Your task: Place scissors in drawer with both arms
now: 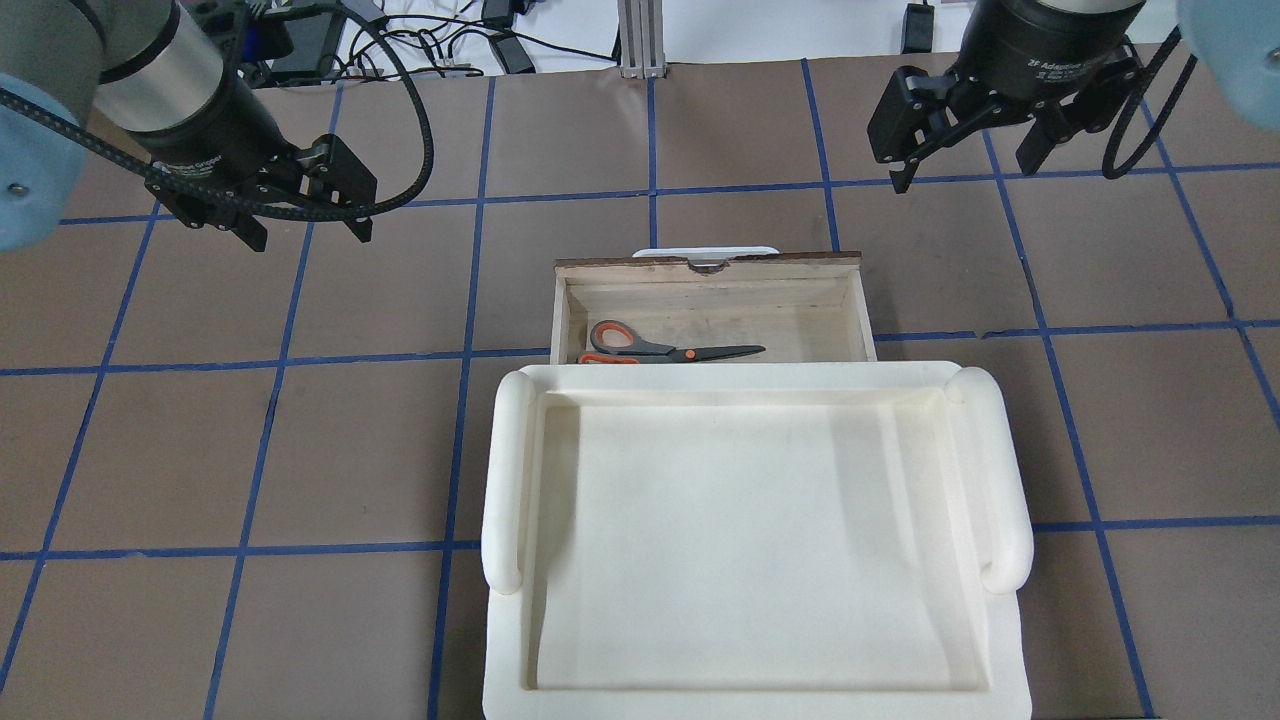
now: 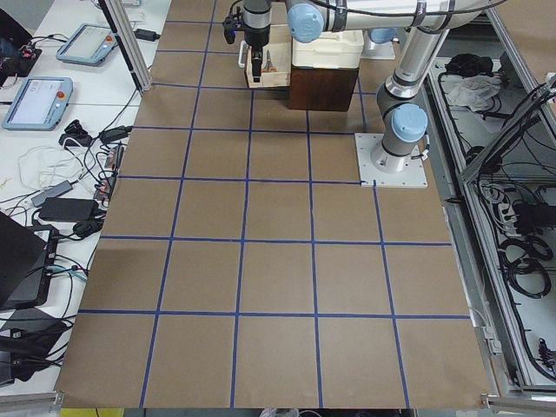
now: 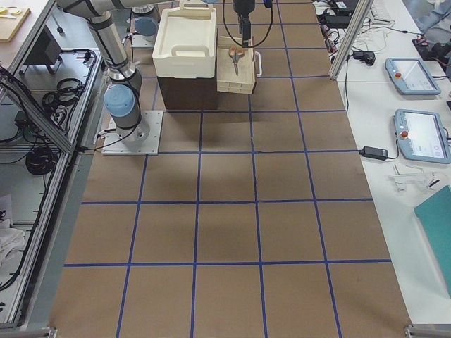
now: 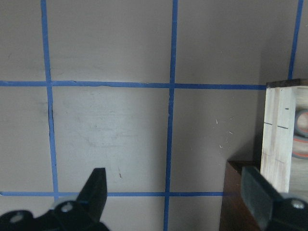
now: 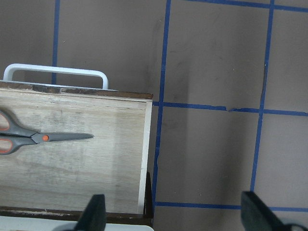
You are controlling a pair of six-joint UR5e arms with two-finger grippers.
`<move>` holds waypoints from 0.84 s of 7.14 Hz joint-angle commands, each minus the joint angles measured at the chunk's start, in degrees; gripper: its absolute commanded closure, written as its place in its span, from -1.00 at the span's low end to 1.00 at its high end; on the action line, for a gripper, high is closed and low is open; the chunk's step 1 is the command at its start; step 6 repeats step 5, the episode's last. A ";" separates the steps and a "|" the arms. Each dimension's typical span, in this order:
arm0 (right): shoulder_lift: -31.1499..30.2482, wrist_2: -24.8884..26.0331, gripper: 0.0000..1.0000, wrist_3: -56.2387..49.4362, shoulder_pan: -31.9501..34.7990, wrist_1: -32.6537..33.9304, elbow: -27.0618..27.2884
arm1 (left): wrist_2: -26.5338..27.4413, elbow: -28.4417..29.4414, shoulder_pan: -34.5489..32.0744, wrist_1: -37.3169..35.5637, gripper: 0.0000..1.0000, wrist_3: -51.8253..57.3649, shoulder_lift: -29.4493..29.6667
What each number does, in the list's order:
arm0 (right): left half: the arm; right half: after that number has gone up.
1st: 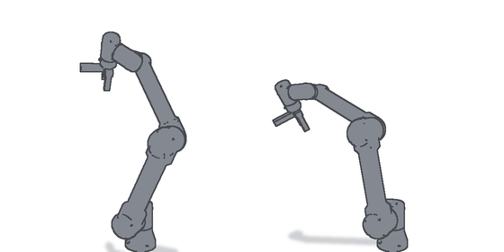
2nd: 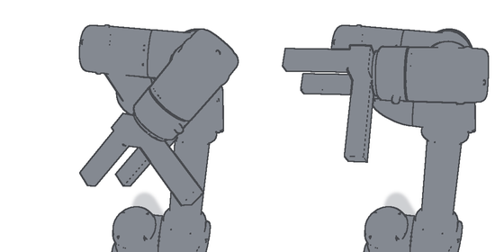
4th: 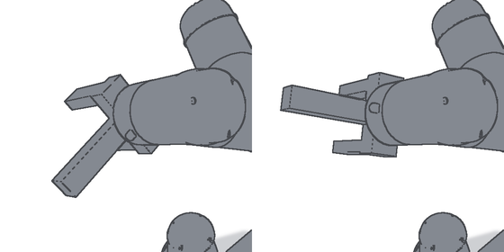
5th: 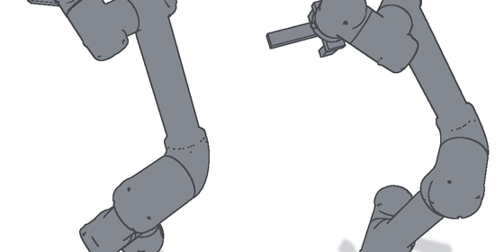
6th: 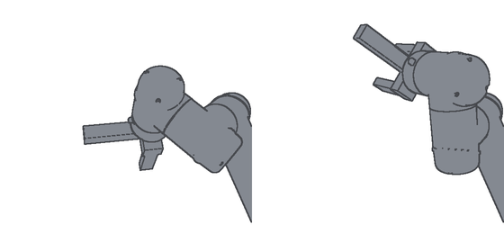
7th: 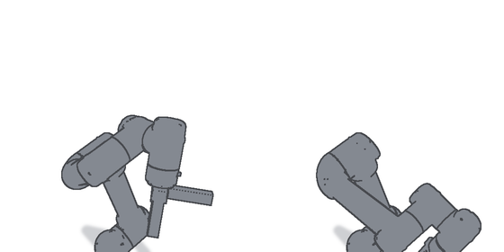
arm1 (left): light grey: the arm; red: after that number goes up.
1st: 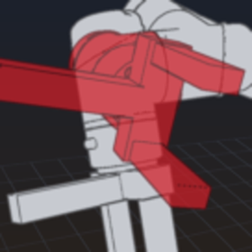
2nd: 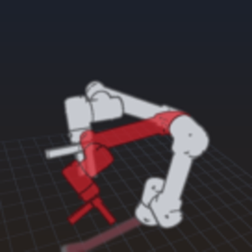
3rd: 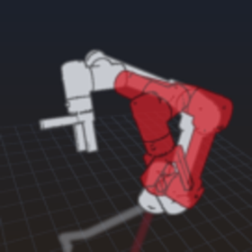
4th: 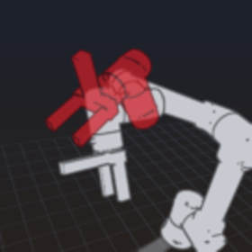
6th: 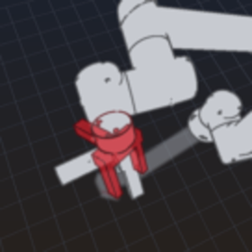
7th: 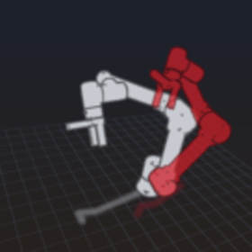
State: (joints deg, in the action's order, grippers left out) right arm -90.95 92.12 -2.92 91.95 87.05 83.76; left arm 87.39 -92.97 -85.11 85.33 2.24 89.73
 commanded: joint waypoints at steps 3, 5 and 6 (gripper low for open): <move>-0.19 0.95 -1.00 0.02 -0.10 0.05 0.00 | 0.15 -0.37 -0.14 -0.95 -1.00 -0.92 -0.60; -0.45 0.95 -1.00 0.02 -0.02 -0.12 0.00 | 0.15 -0.45 -0.06 -0.78 -1.00 -0.57 -0.87; -0.45 0.95 -1.00 0.02 -0.02 -0.12 0.00 | 0.15 -0.45 -0.06 -0.78 -1.00 -0.57 -0.87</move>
